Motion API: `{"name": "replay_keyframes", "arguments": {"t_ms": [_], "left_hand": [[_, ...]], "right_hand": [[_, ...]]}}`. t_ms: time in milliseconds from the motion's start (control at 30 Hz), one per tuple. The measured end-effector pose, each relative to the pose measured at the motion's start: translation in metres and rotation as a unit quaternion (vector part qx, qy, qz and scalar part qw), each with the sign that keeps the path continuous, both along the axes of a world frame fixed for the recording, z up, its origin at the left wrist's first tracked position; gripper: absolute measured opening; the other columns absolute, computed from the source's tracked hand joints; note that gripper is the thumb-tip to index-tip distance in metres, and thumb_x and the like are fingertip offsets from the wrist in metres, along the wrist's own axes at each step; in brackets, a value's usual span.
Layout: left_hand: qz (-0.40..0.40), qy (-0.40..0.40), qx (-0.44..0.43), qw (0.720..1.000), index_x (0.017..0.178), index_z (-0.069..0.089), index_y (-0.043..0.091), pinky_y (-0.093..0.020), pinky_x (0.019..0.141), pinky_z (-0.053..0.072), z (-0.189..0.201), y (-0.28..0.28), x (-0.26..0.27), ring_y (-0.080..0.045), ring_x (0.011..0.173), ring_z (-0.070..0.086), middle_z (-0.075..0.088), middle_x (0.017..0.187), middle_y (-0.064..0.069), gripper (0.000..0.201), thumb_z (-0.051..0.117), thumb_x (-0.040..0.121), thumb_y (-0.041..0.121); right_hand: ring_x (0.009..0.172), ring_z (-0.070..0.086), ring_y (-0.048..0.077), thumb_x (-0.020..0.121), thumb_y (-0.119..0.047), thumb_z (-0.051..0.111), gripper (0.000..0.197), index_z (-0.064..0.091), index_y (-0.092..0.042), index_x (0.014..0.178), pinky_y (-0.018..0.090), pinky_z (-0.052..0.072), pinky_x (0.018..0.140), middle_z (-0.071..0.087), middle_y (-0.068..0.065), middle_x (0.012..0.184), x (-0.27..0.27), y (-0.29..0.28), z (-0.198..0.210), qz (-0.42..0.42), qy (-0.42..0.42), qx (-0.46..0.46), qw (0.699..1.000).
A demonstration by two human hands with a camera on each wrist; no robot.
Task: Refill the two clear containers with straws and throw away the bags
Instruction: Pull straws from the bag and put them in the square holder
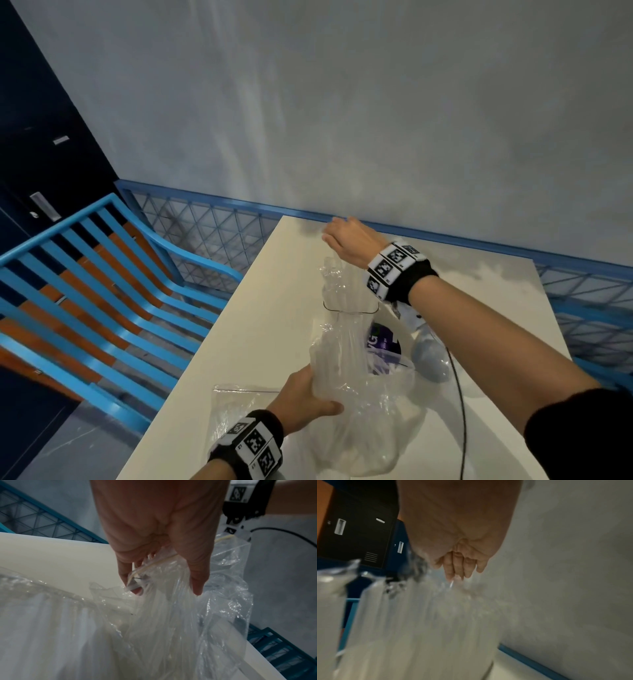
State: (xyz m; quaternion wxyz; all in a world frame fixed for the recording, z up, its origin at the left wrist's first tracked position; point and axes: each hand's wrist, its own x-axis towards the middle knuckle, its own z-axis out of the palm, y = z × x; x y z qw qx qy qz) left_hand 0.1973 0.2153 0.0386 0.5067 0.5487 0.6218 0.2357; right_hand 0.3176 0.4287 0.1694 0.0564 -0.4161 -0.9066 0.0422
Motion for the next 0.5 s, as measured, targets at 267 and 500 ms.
{"name": "replay_keyframes", "arguments": {"t_ms": [267,500], "left_hand": [[0.009,-0.006,-0.012,1.000,0.122,0.055,0.020,-0.009,0.075,0.048,-0.005,0.001,0.001,0.000,0.097,0.063,0.066,0.109,0.009,0.061,0.082,0.067,0.022],[0.012,-0.007,-0.016,1.000,0.123,0.055,0.019,-0.007,0.075,0.049,-0.005,0.002,0.000,-0.002,0.098,0.063,0.066,0.111,0.008,0.061,0.082,0.068,0.021]], "right_hand": [[0.149,-0.006,0.026,0.068,-0.088,0.022,0.105,0.012,-0.026,0.152,0.062,-0.007,0.113,0.004,0.003,0.162,0.029,-0.061,-0.032,-0.115,0.039,-0.159,0.980],[0.146,0.004,0.041,0.070,-0.074,0.056,0.098,0.003,-0.047,0.147,0.067,0.011,0.108,0.003,0.010,0.161,0.004,-0.039,-0.049,-0.146,0.027,0.003,0.989]]}}
